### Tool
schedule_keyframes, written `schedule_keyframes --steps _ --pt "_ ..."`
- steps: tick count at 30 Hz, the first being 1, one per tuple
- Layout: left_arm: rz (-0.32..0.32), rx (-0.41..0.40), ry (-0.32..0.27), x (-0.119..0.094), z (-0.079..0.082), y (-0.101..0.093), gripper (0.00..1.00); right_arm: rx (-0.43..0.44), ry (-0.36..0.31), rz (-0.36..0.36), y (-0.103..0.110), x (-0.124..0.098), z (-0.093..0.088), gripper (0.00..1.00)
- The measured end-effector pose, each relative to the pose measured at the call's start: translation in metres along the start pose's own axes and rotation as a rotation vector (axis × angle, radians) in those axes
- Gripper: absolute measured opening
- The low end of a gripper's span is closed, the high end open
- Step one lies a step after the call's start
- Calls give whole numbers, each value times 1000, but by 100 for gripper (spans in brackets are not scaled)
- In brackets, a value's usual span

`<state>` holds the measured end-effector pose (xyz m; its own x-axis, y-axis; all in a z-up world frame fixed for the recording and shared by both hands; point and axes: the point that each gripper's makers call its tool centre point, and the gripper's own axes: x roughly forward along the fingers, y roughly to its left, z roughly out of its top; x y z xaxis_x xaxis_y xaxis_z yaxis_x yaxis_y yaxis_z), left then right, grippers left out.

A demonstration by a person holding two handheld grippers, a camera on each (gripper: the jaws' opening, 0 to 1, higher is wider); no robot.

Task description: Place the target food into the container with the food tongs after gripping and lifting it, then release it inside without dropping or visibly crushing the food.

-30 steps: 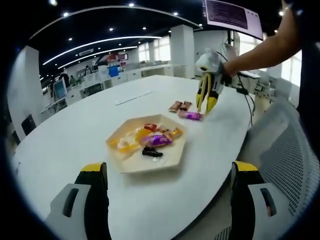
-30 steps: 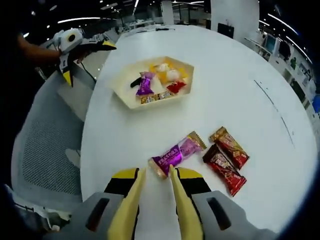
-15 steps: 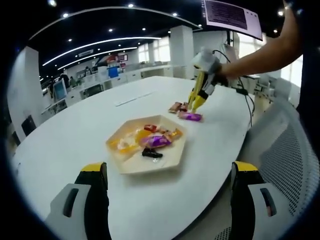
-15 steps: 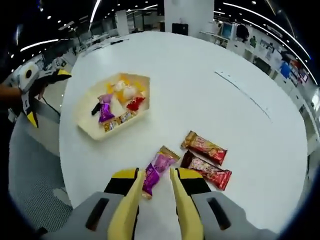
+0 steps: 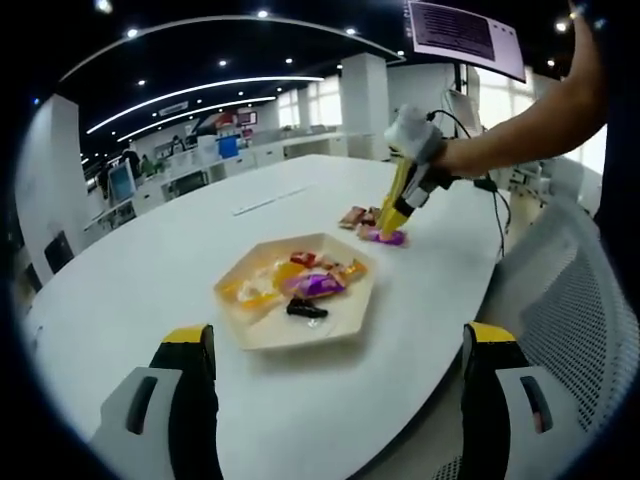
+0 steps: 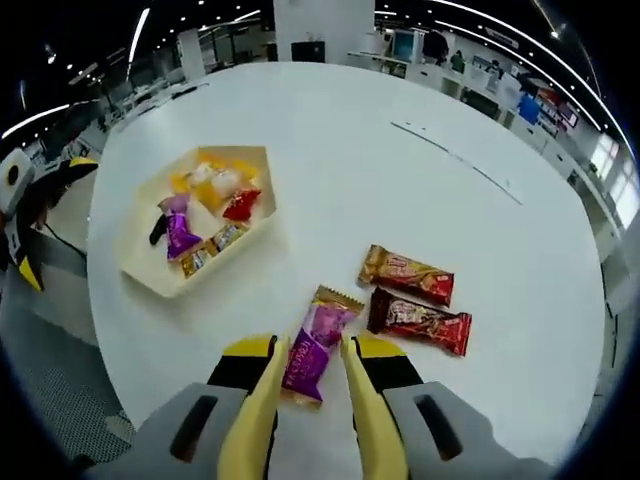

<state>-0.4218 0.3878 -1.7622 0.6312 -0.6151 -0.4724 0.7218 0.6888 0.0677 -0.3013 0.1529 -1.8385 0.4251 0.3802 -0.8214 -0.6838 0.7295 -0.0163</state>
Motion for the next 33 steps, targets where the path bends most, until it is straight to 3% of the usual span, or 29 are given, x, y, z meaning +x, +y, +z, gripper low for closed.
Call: schedule_keyframes --steps 28,33 --pt "11 -10 -10 -1 2 3 99 -58 13 -30 -3 -1 0 21" --pt "11 18 -5 -1 2 2 99 -15 14 -24 -8 -4 4 22"
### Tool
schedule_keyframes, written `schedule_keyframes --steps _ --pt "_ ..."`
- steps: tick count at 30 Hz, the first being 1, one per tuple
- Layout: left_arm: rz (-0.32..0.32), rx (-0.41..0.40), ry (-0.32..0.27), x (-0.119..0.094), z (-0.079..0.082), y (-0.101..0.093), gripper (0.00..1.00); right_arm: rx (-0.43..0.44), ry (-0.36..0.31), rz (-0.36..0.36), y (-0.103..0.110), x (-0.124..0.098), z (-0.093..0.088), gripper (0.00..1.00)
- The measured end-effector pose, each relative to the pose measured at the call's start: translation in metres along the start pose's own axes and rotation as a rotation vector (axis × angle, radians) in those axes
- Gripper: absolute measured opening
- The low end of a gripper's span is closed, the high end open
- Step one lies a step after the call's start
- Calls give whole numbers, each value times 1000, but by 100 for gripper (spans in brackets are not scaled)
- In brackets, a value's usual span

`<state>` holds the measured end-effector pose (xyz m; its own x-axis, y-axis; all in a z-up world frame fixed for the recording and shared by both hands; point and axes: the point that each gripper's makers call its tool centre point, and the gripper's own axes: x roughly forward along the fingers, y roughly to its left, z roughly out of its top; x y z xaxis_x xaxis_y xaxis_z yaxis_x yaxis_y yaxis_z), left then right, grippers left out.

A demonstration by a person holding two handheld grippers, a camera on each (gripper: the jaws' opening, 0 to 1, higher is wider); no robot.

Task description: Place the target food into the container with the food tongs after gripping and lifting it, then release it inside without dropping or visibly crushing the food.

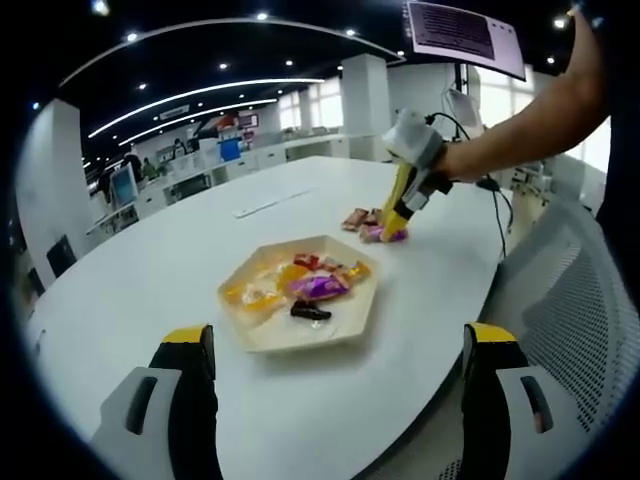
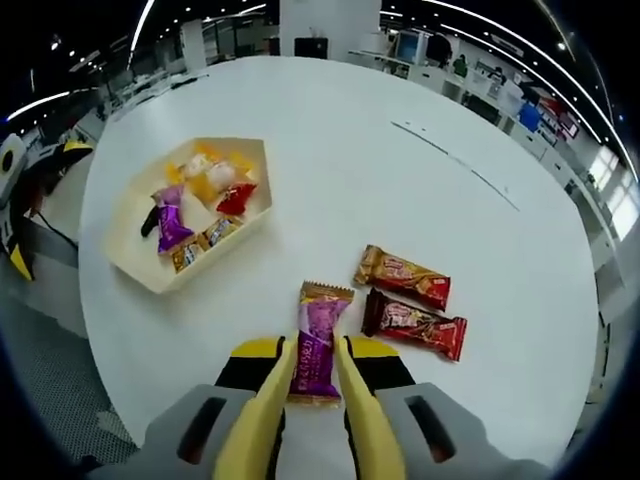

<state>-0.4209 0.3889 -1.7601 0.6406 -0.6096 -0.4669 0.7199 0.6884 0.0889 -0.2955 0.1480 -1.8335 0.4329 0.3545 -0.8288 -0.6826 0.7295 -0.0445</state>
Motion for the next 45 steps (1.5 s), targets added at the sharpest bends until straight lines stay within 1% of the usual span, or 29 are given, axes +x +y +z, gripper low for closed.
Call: schedule_keyframes --steps 6,10,12,15,18,25,37,45 --pt "5 8 -8 -1 2 1 99 7 -4 10 -1 -7 5 22" --pt "-11 1 -1 0 0 -2 99 -3 -12 7 -7 -14 13 22" --pt "6 17 -7 -1 2 1 99 0 -17 7 -9 -17 17 22" --pt "15 -1 -12 -2 3 4 99 3 -24 10 -10 -22 22 22" --pt "15 4 -18 -3 5 2 99 -4 -28 8 -13 -26 28 22" --pt "19 -18 -9 -3 3 4 99 -17 -36 7 -17 -35 38 22" --pt "13 -17 -6 -2 2 3 99 -29 -37 11 -17 -37 43 22" --pt "13 -23 -11 -3 3 3 99 -48 -46 19 -9 -37 55 22"
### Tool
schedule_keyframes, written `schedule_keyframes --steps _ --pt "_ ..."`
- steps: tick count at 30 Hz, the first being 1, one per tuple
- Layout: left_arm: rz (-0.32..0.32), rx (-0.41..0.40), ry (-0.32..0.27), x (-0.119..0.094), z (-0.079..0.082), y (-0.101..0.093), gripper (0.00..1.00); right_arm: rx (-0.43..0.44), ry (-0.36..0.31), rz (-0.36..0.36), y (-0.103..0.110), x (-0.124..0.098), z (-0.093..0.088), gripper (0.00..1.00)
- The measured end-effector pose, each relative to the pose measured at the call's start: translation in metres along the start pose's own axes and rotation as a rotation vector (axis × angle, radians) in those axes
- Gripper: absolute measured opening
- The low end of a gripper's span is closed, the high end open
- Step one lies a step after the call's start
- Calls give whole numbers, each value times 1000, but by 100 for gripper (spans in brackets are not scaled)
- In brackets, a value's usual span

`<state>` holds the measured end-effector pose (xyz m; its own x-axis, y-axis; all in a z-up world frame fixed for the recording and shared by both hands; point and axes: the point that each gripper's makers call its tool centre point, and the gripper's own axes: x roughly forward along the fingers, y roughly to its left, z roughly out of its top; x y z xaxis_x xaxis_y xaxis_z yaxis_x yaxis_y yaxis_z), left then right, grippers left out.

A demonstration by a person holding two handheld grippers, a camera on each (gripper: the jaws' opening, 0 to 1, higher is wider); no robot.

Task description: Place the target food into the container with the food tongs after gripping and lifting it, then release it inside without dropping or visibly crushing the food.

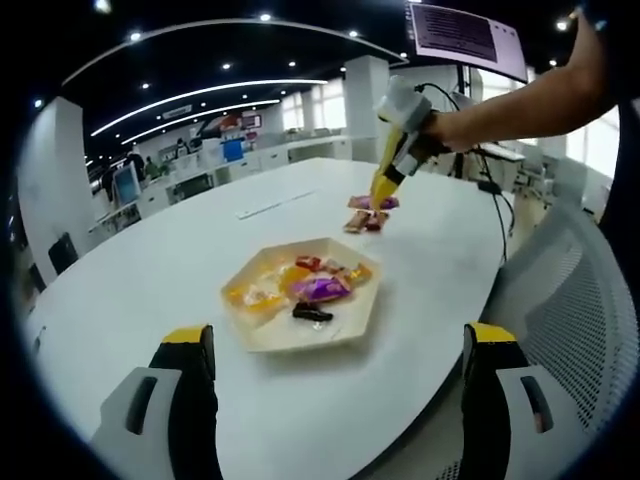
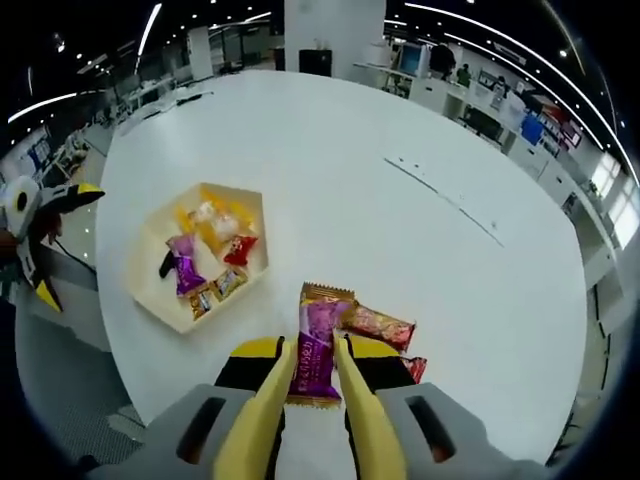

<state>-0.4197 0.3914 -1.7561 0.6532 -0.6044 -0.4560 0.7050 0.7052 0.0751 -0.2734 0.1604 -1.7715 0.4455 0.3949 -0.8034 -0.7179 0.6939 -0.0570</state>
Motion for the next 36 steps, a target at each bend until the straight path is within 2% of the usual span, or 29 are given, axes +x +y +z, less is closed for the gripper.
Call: schedule_keyframes --steps 14,36 --pt "5 0 -3 -1 1 1 99 -43 -21 35 21 7 26 22" --pt "-6 -3 -1 0 0 -2 99 -146 -66 114 74 21 80 22"
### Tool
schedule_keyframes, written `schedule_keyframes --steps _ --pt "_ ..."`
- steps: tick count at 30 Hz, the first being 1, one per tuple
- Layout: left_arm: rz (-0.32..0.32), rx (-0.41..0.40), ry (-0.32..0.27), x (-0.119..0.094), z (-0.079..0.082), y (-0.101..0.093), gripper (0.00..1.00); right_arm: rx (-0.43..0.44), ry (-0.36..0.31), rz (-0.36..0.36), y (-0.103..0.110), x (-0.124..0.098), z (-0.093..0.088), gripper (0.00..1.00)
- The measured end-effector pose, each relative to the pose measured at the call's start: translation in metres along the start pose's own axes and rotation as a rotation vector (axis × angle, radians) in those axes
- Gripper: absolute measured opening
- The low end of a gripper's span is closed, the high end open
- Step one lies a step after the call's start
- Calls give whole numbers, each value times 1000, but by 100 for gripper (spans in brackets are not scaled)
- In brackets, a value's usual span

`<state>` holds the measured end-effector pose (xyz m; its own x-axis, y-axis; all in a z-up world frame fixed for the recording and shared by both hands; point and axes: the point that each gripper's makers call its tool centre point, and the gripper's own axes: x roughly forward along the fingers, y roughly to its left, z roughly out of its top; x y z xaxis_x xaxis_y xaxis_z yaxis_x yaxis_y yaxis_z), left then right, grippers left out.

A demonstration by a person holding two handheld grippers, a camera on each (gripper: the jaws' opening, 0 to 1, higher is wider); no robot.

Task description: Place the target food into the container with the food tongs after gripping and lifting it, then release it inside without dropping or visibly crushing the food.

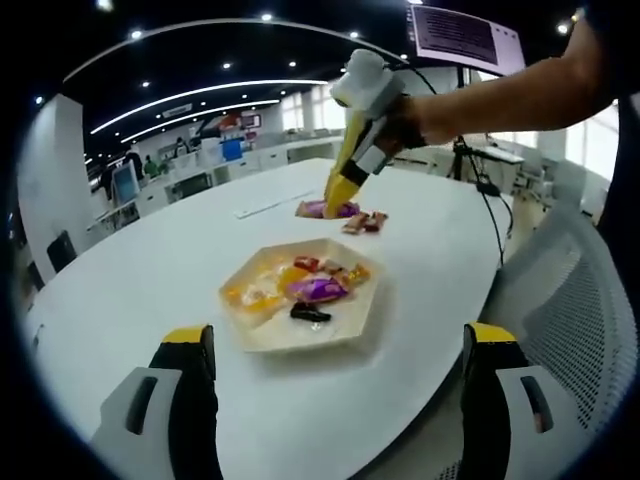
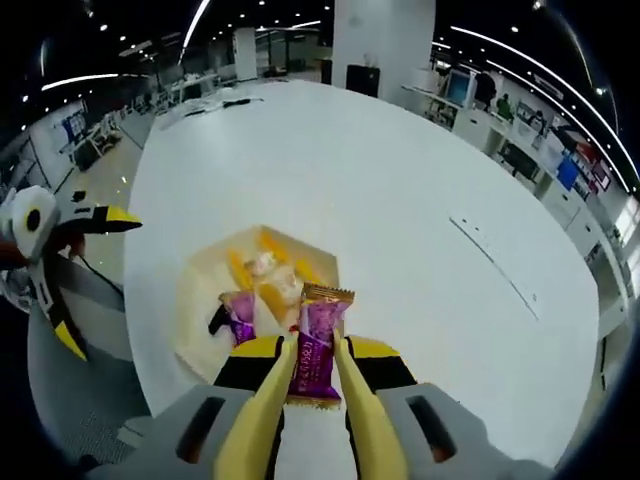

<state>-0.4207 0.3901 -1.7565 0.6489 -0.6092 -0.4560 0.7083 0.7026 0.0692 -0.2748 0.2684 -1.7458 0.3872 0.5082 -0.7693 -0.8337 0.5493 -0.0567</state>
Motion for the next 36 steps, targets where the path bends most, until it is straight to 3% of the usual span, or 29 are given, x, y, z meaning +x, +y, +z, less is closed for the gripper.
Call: schedule_keyframes --steps 8,22,36 --pt "-3 -2 3 0 -1 -1 99 -35 -25 26 15 4 23 23" --pt "-1 -6 4 0 -1 0 99 -66 -37 47 29 11 44 23" --pt "-12 -4 0 1 0 -2 98 -76 -40 41 30 10 45 23"
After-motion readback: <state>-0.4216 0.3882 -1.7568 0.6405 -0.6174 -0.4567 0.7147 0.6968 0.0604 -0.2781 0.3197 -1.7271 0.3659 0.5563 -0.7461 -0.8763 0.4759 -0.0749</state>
